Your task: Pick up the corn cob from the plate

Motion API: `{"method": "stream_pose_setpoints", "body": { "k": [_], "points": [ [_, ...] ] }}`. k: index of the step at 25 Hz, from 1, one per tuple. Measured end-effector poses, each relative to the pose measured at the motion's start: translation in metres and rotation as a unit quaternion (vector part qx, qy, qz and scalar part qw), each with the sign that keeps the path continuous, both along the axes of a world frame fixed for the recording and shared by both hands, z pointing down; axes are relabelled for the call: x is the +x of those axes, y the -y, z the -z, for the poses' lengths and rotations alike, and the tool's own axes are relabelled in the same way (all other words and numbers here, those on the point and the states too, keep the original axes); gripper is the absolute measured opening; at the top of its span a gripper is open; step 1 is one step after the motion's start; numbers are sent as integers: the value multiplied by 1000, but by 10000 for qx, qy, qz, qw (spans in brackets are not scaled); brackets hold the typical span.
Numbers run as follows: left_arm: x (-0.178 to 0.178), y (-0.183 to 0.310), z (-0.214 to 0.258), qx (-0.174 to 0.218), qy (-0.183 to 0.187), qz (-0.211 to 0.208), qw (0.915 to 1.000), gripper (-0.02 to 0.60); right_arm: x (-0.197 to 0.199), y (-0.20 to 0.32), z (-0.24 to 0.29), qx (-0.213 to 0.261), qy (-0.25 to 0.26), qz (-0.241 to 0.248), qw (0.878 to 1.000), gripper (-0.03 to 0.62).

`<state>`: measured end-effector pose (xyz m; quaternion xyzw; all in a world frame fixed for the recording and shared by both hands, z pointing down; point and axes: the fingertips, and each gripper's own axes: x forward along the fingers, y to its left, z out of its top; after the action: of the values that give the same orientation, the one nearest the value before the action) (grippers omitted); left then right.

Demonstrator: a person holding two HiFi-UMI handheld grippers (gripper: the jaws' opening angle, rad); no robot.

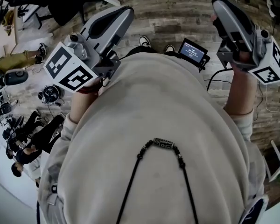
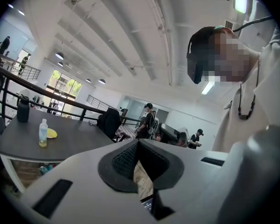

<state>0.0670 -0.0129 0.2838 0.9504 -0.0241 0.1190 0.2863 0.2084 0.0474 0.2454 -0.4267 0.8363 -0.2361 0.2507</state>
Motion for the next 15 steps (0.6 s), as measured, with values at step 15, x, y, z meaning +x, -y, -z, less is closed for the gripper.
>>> {"method": "stream_pose_setpoints", "body": {
  "k": [15],
  "points": [
    [-6,40,-1,-294,-602,-391,9970,0,-19,42,-1,-535,-444,-328,9970,15]
  ]
}}
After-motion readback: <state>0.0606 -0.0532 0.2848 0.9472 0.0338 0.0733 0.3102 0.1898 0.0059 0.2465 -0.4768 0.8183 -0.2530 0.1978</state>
